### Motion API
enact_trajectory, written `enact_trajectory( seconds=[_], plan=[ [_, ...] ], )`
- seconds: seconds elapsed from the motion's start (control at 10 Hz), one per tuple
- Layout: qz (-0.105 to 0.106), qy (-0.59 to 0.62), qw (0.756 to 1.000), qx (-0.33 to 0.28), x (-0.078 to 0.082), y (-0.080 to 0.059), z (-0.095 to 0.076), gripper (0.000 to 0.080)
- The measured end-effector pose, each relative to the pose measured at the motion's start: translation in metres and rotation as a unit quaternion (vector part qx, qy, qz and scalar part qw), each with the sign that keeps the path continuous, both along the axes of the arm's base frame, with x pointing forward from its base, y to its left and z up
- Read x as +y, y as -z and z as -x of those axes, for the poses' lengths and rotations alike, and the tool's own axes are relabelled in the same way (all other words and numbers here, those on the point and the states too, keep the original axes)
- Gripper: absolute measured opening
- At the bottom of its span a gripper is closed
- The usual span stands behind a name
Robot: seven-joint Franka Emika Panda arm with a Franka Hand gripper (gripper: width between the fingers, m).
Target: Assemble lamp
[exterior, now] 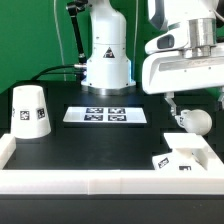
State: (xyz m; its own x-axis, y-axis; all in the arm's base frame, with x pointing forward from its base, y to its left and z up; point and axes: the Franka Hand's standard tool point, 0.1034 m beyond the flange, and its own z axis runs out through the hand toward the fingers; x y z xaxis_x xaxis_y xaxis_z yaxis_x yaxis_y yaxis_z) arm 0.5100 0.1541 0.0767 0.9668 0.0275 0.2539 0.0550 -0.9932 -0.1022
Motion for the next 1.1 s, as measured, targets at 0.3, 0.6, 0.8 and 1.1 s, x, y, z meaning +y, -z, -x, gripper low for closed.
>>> enact_trajectory(
  seconds=[0.3, 0.6, 0.8, 1.1],
  plan=[
    [0.016, -0.061, 0.998, -0.018, 0.0, -0.001, 0.001, 0.0699],
    [0.029, -0.129, 0.991, -0.023, -0.001, 0.002, 0.012, 0.0699],
    [0.013, -0.089, 0.996, -0.024, 0.018, 0.0, 0.031, 0.0699],
    [0.02, -0.107, 0.994, -0.025, 0.019, 0.002, 0.033, 0.0699]
  ],
)
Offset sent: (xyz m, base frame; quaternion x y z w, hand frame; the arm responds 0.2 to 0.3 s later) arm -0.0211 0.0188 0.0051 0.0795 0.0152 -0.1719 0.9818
